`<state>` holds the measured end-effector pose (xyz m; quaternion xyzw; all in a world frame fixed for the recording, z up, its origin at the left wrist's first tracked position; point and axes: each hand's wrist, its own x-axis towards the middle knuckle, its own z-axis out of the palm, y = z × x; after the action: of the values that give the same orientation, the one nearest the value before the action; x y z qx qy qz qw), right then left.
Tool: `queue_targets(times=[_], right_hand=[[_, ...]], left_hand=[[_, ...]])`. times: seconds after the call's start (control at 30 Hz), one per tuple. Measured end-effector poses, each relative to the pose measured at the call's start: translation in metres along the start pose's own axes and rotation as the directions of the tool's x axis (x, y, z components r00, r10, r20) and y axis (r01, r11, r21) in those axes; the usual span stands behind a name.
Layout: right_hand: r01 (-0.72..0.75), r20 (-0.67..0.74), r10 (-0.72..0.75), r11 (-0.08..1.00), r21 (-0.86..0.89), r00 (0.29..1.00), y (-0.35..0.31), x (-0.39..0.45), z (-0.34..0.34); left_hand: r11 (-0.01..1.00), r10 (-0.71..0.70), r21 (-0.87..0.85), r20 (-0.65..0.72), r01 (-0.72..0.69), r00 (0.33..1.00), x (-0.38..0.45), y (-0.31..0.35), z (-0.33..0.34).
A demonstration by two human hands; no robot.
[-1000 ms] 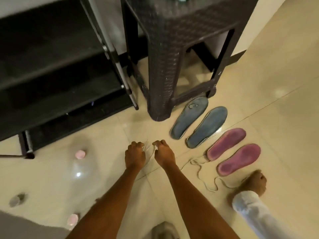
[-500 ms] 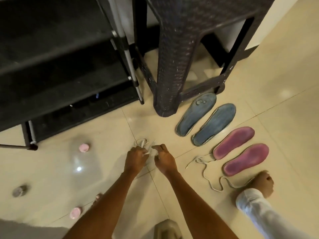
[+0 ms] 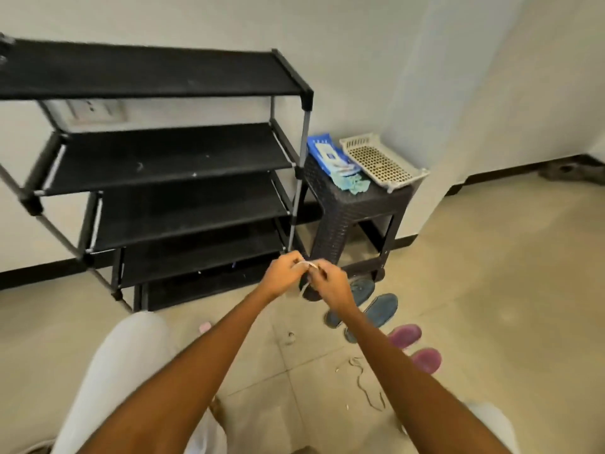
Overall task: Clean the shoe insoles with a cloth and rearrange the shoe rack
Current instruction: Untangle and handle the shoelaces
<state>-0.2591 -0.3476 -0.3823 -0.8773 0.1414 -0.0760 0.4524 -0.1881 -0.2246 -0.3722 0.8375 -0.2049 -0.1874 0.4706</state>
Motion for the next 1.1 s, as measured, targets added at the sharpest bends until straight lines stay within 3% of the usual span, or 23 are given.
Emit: queue_targets(times=[0.17, 0.27, 0.33, 0.53, 0.67, 0.77, 0.97, 1.1], right_hand=[[0.124, -0.218, -0.089, 0.98, 0.154, 0.972, -0.1, -0.024, -0.056], [0.149, -0.385, -0.013, 0.934, 0.326, 0.923, -0.16, -0.034, -0.085], [0.164, -0.424, 0.054, 0.872, 0.461, 0.904, -0.19, -0.037, -0.096], [0.083, -0.297, 0.114, 0.812, 0.577, 0.948, -0.247, -0.055, -0.099], [0.024, -0.158, 0.067, 0.856, 0.517, 0.985, -0.265, -0.054, -0.093], [0.021, -0.127, 0.045, 0.881, 0.472, 0.991, -0.277, -0.049, -0.095], [-0.002, -0.137, 0.05, 0.944, 0.329, 0.989, -0.295, -0.031, -0.116], [0.012, -0.055, 0.018, 0.872, 0.489, 0.998, -0.311, -0.02, -0.134]], left_hand=[[0.98, 0.136, 0.148, -0.029, -0.13, 0.99, -0.042, 0.05, -0.058], [0.972, 0.191, 0.153, -0.078, -0.178, 0.978, -0.059, 0.076, -0.09], [0.967, 0.219, 0.153, -0.109, -0.201, 0.97, -0.066, 0.091, -0.107], [0.972, 0.226, 0.107, -0.194, -0.208, 0.955, -0.088, 0.118, -0.126], [0.893, 0.365, -0.071, -0.459, -0.443, 0.81, -0.107, 0.145, -0.119], [0.854, 0.379, -0.094, -0.563, -0.512, 0.735, -0.11, 0.164, -0.121], [0.842, 0.343, -0.269, -0.403, -0.468, 0.848, -0.102, 0.178, -0.132], [0.883, 0.329, -0.273, -0.22, -0.382, 0.918, -0.094, 0.186, -0.132]])
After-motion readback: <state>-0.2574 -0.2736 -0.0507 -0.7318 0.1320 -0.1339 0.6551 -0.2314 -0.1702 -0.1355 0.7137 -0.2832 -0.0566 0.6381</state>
